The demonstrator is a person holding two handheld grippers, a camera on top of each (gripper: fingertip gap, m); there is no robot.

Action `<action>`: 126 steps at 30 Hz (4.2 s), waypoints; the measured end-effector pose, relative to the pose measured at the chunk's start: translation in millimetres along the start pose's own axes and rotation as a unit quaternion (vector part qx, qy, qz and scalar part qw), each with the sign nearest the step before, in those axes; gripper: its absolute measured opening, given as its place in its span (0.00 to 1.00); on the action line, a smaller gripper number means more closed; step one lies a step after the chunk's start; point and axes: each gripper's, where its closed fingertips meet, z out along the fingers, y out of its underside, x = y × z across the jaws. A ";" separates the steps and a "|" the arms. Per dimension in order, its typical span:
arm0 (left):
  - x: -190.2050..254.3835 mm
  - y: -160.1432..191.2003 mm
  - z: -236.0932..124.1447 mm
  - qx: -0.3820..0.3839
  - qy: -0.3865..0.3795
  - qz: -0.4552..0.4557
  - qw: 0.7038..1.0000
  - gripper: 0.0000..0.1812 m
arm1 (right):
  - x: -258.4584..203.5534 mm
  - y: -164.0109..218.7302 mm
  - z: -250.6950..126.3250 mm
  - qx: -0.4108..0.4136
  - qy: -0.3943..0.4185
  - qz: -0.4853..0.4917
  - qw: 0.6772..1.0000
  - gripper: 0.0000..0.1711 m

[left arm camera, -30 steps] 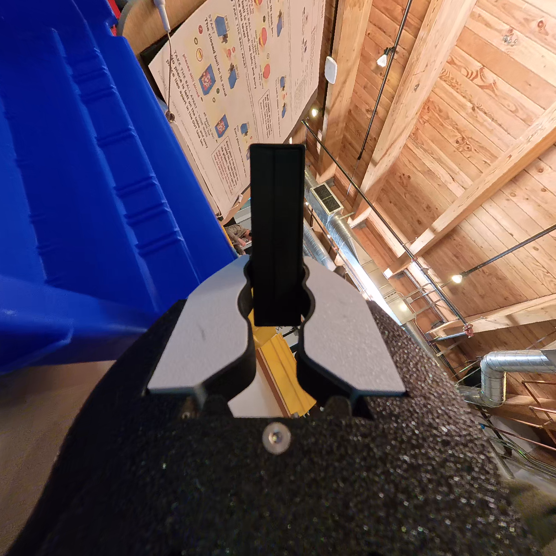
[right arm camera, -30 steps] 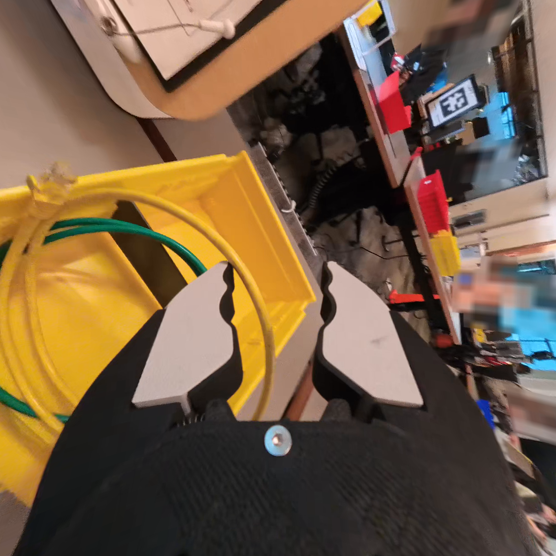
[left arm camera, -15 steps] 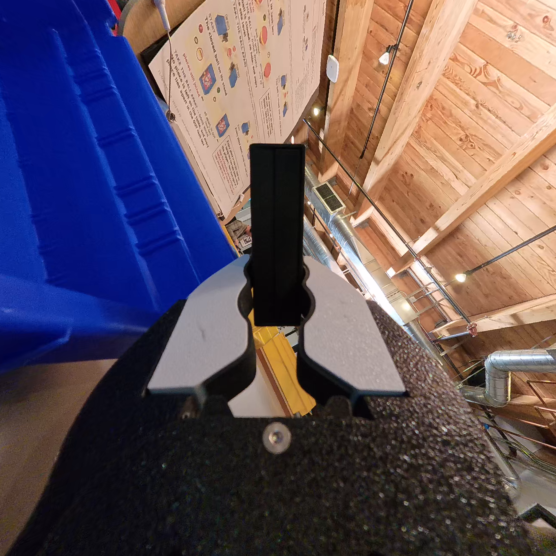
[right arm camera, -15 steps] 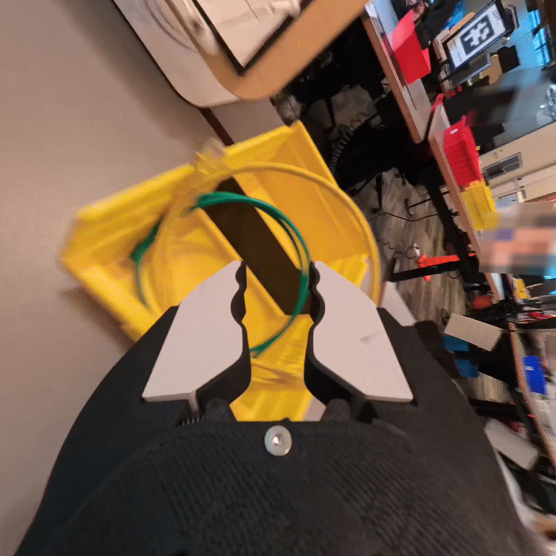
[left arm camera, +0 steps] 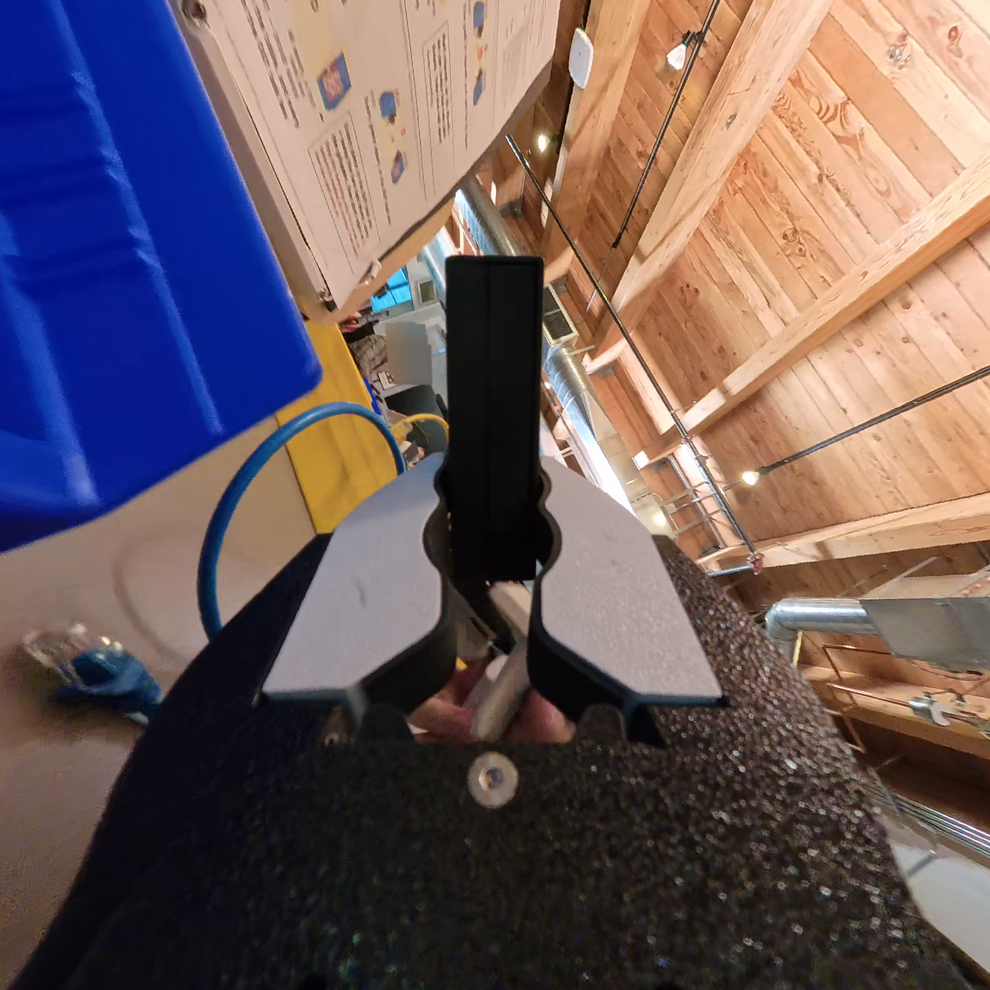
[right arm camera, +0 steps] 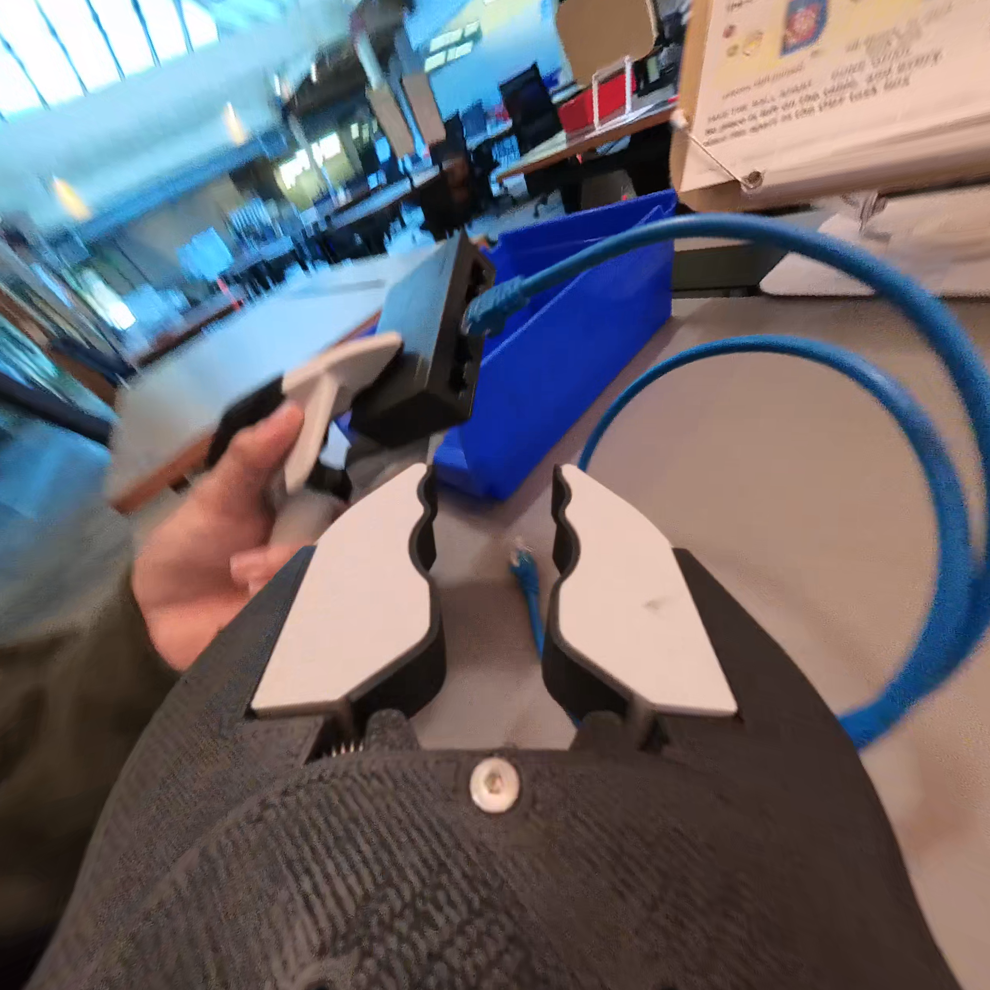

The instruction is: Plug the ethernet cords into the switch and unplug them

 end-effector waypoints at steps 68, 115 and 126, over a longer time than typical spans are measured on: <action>-25.3 112.5 27.8 -0.142 -0.027 -0.011 0.989 0.15 | 48.3 -2.0 -49.1 0.230 -0.007 0.339 0.912 0.08; -6.1 120.1 31.8 -0.118 0.071 -0.018 0.990 0.15 | 35.3 -23.0 -60.8 0.292 -0.078 0.290 0.908 0.07; -16.7 122.5 28.2 -0.137 0.053 -0.009 0.989 0.15 | 40.8 -12.7 -49.9 0.266 -0.098 0.361 0.888 0.08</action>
